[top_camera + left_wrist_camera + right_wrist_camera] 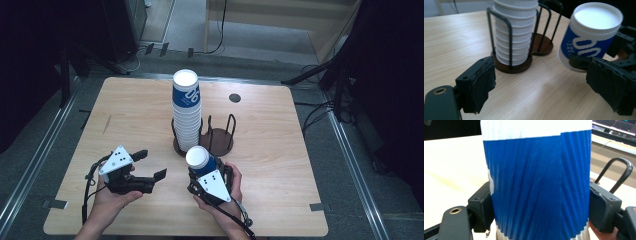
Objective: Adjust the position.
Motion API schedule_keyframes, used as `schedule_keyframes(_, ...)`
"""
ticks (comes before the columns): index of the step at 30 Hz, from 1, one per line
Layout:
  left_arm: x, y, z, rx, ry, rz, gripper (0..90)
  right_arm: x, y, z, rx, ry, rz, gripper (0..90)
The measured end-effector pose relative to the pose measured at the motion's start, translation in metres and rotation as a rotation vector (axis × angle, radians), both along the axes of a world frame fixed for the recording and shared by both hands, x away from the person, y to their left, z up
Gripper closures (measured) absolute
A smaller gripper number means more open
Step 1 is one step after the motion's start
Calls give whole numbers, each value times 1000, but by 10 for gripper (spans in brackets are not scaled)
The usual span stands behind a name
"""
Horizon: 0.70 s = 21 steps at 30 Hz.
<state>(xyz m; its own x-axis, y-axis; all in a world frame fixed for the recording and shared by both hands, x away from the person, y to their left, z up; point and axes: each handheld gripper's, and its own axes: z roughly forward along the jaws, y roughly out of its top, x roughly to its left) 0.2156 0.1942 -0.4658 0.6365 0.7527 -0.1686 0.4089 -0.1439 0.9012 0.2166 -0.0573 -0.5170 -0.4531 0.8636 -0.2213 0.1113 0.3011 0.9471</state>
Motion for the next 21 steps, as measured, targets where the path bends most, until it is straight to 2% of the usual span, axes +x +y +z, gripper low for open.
schedule_keyframes(9,-3,-14,-3,27,19,-76,96,-5,10,-8,-66,-32,27,207)
schedule_keyframes(11,-4,-15,-3,29,17,-79,135,-5,12,-8,-75,-38,33,207)
schedule_keyframes(14,-5,-18,-2,34,23,-106,136,-8,17,-11,-109,-65,51,207)
schedule_keyframes(21,-6,-20,-2,42,29,-146,140,-12,24,-16,-153,-83,81,207)
